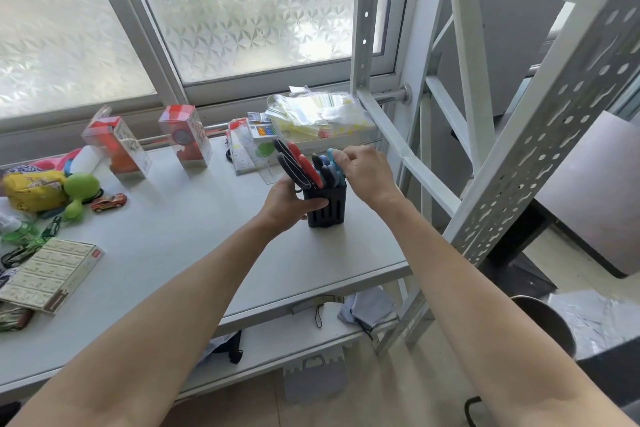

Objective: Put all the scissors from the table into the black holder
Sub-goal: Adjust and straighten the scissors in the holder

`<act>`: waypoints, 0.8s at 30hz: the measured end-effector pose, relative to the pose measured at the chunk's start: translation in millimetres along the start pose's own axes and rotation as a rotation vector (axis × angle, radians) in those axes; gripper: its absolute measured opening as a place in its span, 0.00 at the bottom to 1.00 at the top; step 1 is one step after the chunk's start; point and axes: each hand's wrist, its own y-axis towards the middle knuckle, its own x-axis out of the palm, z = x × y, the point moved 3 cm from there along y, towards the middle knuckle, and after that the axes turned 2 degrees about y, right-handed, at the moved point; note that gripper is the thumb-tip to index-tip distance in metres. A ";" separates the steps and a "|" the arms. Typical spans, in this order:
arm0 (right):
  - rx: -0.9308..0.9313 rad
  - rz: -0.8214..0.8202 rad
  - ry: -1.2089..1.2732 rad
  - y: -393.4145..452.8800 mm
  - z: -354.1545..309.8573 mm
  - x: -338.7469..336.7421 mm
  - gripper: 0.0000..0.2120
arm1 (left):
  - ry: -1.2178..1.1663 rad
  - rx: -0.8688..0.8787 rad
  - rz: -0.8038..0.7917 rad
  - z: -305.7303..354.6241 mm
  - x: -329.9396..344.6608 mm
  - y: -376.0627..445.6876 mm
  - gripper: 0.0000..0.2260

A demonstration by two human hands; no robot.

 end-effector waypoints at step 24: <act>-0.242 0.122 -0.356 -28.9 -39.8 -4.5 0.08 | 0.007 0.056 0.014 9.6 -14.0 -9.2 0.23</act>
